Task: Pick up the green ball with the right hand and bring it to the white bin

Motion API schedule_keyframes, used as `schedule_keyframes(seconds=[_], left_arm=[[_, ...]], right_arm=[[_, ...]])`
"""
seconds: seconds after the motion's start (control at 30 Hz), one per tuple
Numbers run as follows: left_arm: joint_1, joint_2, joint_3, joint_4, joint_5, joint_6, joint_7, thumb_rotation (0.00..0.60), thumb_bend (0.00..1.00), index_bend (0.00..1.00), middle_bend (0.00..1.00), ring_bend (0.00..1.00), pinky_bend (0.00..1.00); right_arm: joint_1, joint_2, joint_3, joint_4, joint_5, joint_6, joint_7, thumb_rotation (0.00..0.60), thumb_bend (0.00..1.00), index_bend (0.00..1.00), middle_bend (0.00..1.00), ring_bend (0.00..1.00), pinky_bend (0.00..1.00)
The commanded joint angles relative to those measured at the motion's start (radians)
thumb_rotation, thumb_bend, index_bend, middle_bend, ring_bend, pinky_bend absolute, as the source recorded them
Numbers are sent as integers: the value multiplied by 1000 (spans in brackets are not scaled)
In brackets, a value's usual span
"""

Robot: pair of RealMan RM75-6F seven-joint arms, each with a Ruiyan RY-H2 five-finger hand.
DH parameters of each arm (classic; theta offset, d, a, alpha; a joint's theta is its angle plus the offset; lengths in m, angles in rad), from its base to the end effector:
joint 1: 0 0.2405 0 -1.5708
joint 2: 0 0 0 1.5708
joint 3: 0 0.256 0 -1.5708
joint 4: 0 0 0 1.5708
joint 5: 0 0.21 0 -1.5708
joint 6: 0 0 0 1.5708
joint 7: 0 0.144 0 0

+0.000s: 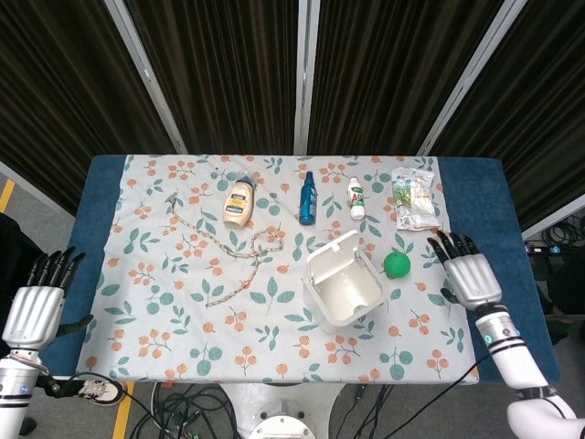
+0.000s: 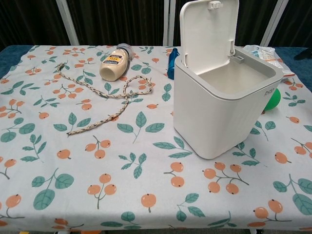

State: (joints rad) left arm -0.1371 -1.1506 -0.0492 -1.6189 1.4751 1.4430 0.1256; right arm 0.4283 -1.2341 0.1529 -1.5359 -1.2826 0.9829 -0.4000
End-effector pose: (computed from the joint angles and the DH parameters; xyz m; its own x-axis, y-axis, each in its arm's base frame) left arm -0.3025 0.1964 0.1438 0.4728 0.0247 0.8808 0.8809 -0.0382 -0.4717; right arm -0.2727 -0.2976 0.0871 0.6699 -0.2196 0.7092 -0.7423 -0.2197 0.6331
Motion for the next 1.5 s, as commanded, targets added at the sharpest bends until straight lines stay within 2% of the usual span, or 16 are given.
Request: schedule_keyframes(seconds=[0.03, 0.37, 0.6, 0.7, 0.77, 0.83, 1.0, 1.27, 1.37, 1.5], left_arm=[[1, 0, 0, 5, -5, -3, -4, 600, 0, 75, 33, 0, 45], [-2, -8, -7, 33, -21, -14, -42, 600, 0, 75, 33, 0, 45], [-1, -11, -6, 46, -27, -16, -56, 600, 0, 75, 33, 0, 45], [0, -11, -7, 49, -29, -17, -59, 600, 0, 75, 33, 0, 45], [0, -11, -7, 50, -30, -17, -62, 600, 0, 75, 33, 0, 45], [-1, -11, -7, 50, -30, -18, -61, 600, 0, 75, 33, 0, 45], [-3, -13, -8, 49, -34, -22, -54, 600, 0, 76, 33, 0, 46], [-1, -19, -12, 63, -46, -24, -67, 600, 0, 78, 33, 0, 46], [0, -19, -14, 63, -43, -18, -72, 600, 0, 78, 33, 0, 46], [1, -15, -14, 60, -41, -16, -73, 600, 0, 78, 33, 0, 46]], right_arm=[[53, -56, 5, 37, 48, -52, -47, 600, 152, 0, 0, 0, 198], [145, -152, 12, 119, 159, -143, -89, 600, 191, 0, 0, 0, 297], [177, -194, -6, 152, 185, -142, -120, 600, 206, 0, 42, 0, 343], [182, -206, -14, 162, 177, -127, -123, 600, 215, 0, 92, 52, 409], [184, -212, -18, 169, 166, -115, -118, 600, 223, 8, 139, 124, 477], [186, -216, -21, 175, 154, -104, -111, 600, 233, 48, 186, 177, 525], [189, -222, -30, 187, 128, -83, -95, 600, 264, 249, 318, 289, 609], [182, -198, -42, 165, 96, -62, -49, 600, 310, 514, 484, 463, 711], [175, -178, -39, 141, 71, -29, -28, 600, 333, 573, 526, 501, 735], [154, -119, -24, 71, 15, 49, 20, 600, 338, 587, 534, 506, 738]])
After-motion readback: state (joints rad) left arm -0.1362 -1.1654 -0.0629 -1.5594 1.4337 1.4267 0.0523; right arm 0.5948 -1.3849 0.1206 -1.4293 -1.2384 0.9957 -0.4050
